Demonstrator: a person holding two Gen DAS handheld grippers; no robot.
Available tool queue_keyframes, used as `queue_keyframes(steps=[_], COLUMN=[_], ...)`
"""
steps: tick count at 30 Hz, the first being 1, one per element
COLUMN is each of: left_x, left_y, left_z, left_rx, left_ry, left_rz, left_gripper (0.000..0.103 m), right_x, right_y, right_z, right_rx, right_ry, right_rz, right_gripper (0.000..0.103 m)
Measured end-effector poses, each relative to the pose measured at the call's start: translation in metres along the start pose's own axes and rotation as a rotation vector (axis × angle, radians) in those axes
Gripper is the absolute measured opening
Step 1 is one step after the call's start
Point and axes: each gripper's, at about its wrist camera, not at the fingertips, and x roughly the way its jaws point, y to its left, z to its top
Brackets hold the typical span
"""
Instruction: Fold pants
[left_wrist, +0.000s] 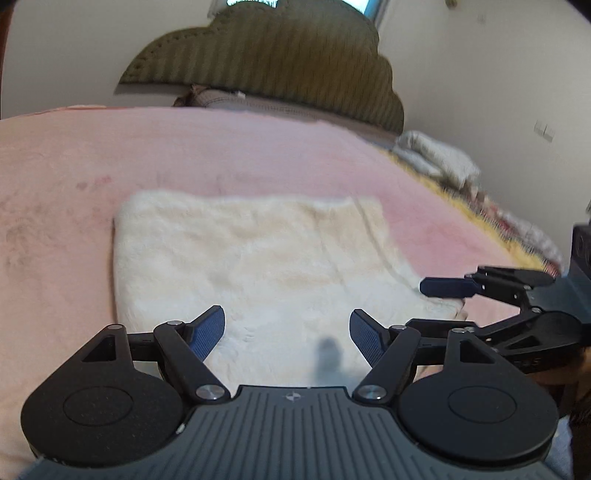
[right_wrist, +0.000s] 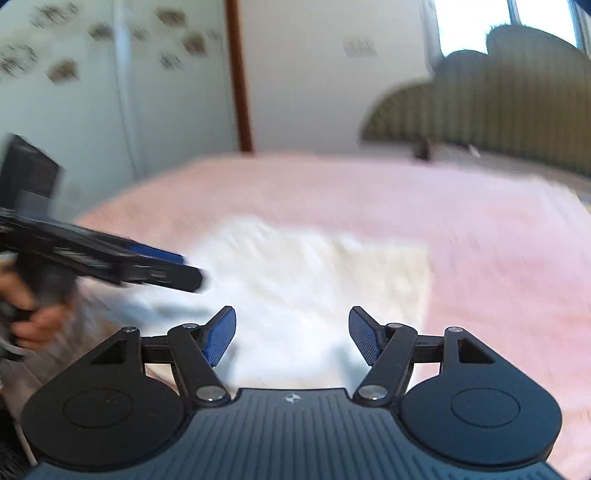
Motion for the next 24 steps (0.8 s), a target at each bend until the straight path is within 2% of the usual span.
queue_keyframes(steps=[1, 2, 4, 7, 11, 13, 15, 18, 19, 21, 24], left_x=[0.005, 0.008, 0.006, -0.002, 0.007, 0.019, 0.036, 0.071, 0.079, 0.075, 0.052], left_y=[-0.005, -0.011, -0.021, -0.026, -0.027, -0.019, -0.006, 0.022, 0.029, 0.029, 0.019], left_z=[-0.006, -0.012, -0.015, -0.001, 0.029, 0.044, 0.058, 0.070, 0.069, 0.069, 0.063], left_rx=[0.048, 0.120, 0.212, 0.241, 0.274, 0.264, 0.214, 0.105, 0.079, 0.073, 0.100], left_ry=[0.001, -0.004, -0.020, -0.062, -0.117, -0.119, -0.082, 0.043, 0.070, 0.048, -0.008], left_rz=[0.016, 0.045, 0.081, 0.057, 0.157, 0.172, 0.177, 0.188, 0.185, 0.184, 0.186], left_gripper=[0.076, 0.078, 0.077, 0.078, 0.080, 0.081, 0.081, 0.079, 0.082, 0.079, 0.081], right_x=[0.011, 0.016, 0.014, 0.006, 0.023, 0.045, 0.066, 0.095, 0.101, 0.103, 0.082], right_y=[0.000, 0.001, -0.001, -0.010, -0.012, -0.019, -0.030, -0.047, -0.051, -0.053, -0.043], right_z=[-0.009, -0.017, -0.019, -0.007, 0.019, 0.035, 0.046, 0.052, 0.052, 0.051, 0.051], right_rx=[-0.026, -0.061, -0.054, -0.034, -0.108, -0.129, -0.112, -0.068, -0.053, -0.046, -0.064], right_ry=[0.060, 0.083, 0.066, 0.010, -0.036, -0.013, 0.020, 0.091, 0.111, 0.115, 0.079], right_rz=[-0.030, -0.048, -0.039, -0.023, -0.046, -0.039, -0.001, 0.026, 0.033, 0.028, 0.021], right_gripper=[0.066, 0.066, 0.066, 0.067, 0.067, 0.067, 0.067, 0.067, 0.067, 0.067, 0.067])
